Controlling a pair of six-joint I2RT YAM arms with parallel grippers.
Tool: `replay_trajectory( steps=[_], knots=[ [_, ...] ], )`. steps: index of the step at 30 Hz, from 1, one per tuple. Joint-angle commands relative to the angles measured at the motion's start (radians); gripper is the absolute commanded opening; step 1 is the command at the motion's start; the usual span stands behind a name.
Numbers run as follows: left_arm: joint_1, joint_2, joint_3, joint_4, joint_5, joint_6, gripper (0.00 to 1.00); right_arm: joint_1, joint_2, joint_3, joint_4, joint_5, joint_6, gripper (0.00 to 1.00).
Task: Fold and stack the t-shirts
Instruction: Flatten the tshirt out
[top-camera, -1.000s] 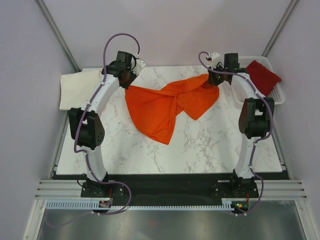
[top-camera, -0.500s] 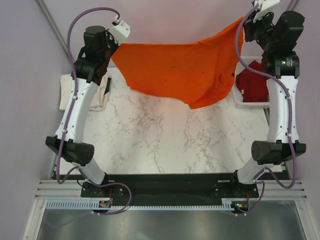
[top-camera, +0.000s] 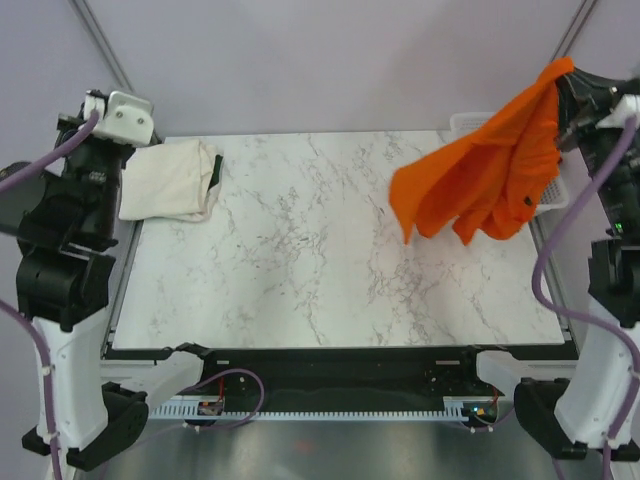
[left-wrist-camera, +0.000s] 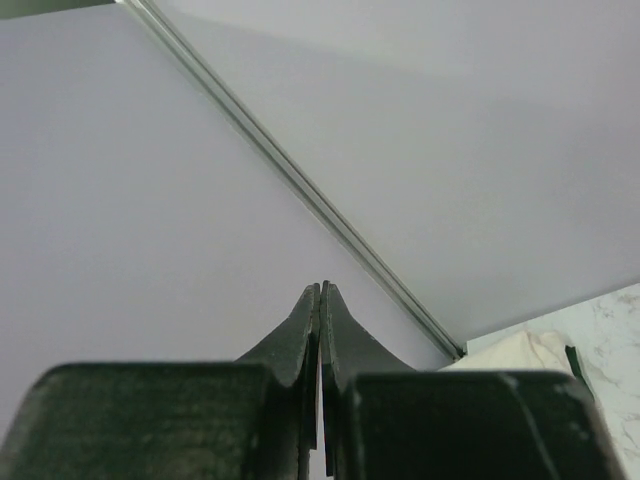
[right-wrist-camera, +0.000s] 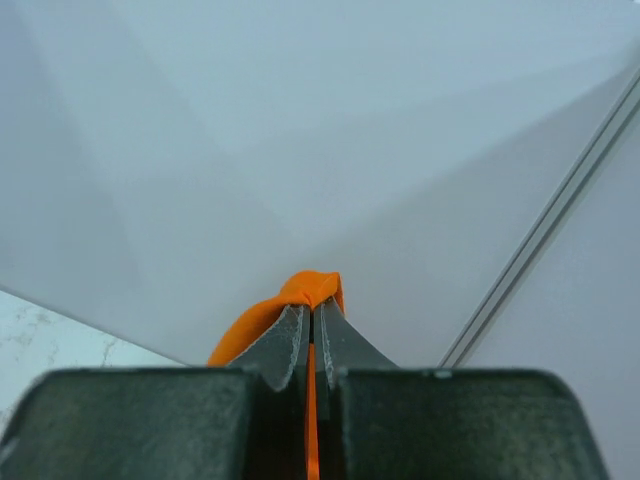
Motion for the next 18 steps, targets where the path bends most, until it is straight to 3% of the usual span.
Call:
replay_trajectory(
  steps=[1, 5, 9, 13, 18],
  knots=[
    [-0.005, -0.06, -0.048, -0.102, 0.094, -0.022, 0.02, -0.001, -0.088, -0.046, -0.08, -0.029, 0.008, 0.0],
    [-0.005, -0.146, -0.212, -0.255, 0.256, -0.075, 0.02, -0.001, -0.139, -0.199, -0.096, -0.063, 0.005, 0.0],
    [-0.005, -0.235, -0.383, -0.292, 0.291, -0.135, 0.02, -0.001, -0.095, -0.214, -0.103, -0.09, 0.059, 0.0],
    [-0.005, -0.325, -0.505, -0.347, 0.248, -0.221, 0.02, -0.001, 0.026, -0.157, -0.094, -0.145, 0.166, 0.0],
    [-0.005, -0.371, -0.522, -0.484, 0.198, -0.361, 0.02, 0.003, 0.18, -0.091, -0.048, -0.233, 0.254, 0.0]
  ],
)
